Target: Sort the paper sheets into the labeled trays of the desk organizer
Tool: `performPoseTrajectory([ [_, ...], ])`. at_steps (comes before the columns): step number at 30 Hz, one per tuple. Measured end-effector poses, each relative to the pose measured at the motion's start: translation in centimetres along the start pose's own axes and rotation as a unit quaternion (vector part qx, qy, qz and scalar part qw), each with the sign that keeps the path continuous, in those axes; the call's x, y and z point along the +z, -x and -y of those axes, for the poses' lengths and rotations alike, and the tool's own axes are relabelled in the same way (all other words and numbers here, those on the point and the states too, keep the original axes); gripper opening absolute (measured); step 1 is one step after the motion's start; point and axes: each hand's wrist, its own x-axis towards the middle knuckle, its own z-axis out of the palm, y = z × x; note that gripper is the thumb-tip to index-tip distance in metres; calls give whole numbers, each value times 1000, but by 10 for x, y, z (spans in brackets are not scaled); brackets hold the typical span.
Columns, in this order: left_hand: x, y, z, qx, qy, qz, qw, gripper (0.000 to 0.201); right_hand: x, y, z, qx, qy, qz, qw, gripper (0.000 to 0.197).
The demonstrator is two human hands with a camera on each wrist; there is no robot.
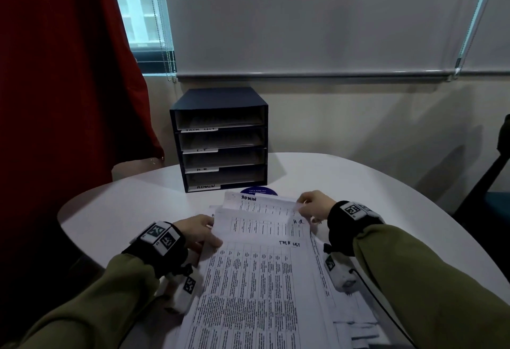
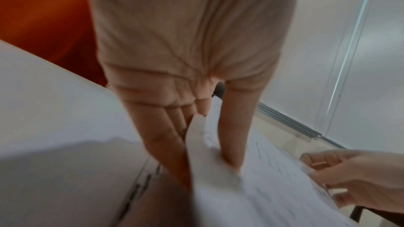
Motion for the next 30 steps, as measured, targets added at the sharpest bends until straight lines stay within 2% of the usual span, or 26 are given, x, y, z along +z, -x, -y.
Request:
performPoseTrajectory([
  [4, 0, 2, -5, 71, -6, -59, 996, 22, -8, 3, 7, -6, -25, 36, 999, 32],
  [7, 2, 0, -5, 87, -13, -109, 990, 4, -11, 1, 9, -7, -31, 55, 998, 30],
  [11, 6, -4, 0, 90, -17, -164, 982, 7, -9, 0, 11, 9, -42, 62, 997, 28],
  [14, 5, -4, 4, 93, -19, -157, 983, 14, -10, 4, 14, 34, -52, 74, 995, 25],
  [17, 0, -2, 8, 94, -32, -157, 983, 25, -9, -2, 8, 75, -67, 19, 995, 13],
  [19, -4, 0, 11, 89, -13, -157, 983, 28, -6, -11, -6, 117, -87, -7, 989, 15],
  [23, -10, 7, 17, 77, 17, -137, 987, 50, -3, -14, -17, 172, -154, -14, 973, 22],
  [26, -13, 10, 20, 65, 12, -118, 991, 39, -1, -5, -14, 156, -176, -6, 972, 24],
  [30, -11, 12, 24, 58, 25, -92, 994, 46, -1, -6, -17, 140, -210, -8, 968, 23],
])
